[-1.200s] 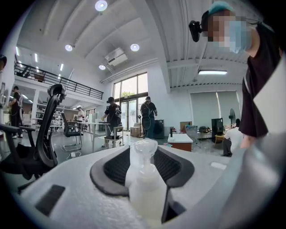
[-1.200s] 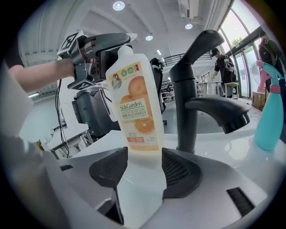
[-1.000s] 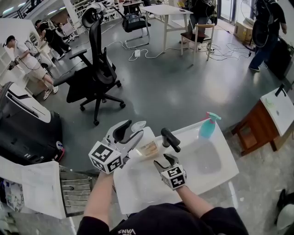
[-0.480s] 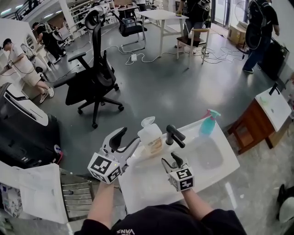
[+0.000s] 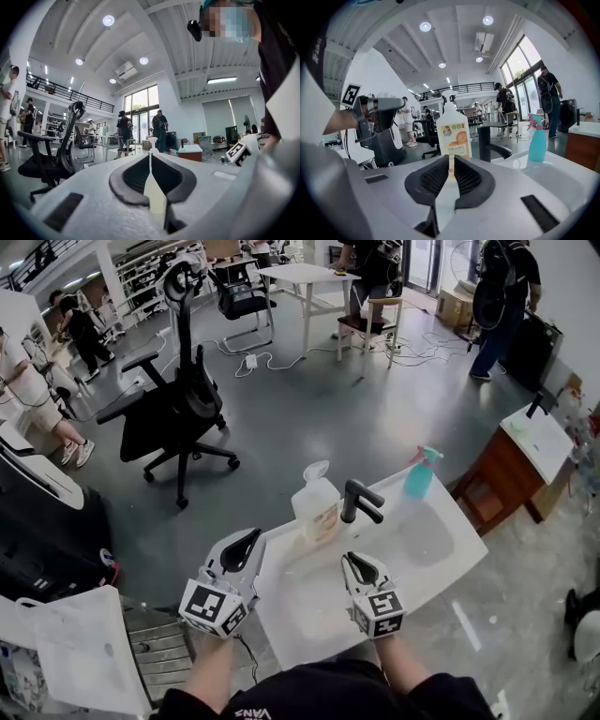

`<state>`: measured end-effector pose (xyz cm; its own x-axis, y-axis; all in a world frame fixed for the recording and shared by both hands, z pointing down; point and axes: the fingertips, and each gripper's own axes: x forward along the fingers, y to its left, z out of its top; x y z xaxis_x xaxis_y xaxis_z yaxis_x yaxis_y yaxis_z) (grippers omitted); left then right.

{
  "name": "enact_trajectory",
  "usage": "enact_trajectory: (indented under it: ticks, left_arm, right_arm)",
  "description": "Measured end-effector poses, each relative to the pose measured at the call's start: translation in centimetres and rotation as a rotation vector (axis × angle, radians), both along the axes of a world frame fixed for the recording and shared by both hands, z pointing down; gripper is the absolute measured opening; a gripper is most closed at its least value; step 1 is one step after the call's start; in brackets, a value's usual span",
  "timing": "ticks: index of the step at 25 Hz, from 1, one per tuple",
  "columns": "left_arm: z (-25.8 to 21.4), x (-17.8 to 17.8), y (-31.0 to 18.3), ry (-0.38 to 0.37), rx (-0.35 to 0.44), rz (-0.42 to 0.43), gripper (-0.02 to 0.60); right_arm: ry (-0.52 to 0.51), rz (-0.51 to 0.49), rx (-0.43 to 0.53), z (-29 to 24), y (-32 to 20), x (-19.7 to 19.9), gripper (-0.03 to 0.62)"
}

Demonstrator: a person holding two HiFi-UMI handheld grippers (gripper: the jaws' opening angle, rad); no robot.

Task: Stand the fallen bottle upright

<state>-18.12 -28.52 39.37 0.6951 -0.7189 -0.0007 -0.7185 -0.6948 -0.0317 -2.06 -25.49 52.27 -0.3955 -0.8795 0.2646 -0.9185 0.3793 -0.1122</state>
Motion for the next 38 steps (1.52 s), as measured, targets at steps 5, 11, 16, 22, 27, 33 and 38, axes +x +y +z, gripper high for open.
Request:
enact_trajectory:
  ticks: [5, 11, 16, 22, 27, 33, 38]
  left_arm:
    - [1.4, -0.8, 2.6, -0.009, -0.031, 0.032, 0.020]
    - [3.0, -1.3, 5.6, -0.023, -0.059, 0.016, 0.020]
    - [3.8, -0.1, 7.7, -0.050, -0.078, -0.019, 0.020]
    - [4.7, 1.8, 9.4, -0.044, -0.107, -0.085, 0.020]
    - [5.6, 2.5, 11.1, -0.037, -0.131, -0.134, 0.020]
    - [6.5, 3.4, 12.9, -0.024, -0.149, -0.199, 0.020]
    - [6.6, 4.7, 13.8, -0.024, -0.144, -0.238, 0.020]
  right_arm:
    - [-0.001, 0.027, 0.054, -2.7, 1.8, -0.7, 0.002]
    - [0.016, -0.066, 0.068, -4.4, 3.2, -1.7, 0.002]
    - [0.028, -0.144, 0.049, -4.4, 4.6, -0.9, 0.002]
    - [0.040, -0.210, 0.040, -4.7, 6.0, 1.0, 0.002]
    - [0.033, -0.252, 0.043, -5.0, 6.8, 2.2, 0.002]
    - [0.041, -0.310, 0.047, -5.0, 7.7, 3.5, 0.000]
    - [0.041, -0.351, 0.040, -4.7, 8.2, 4.2, 0.000]
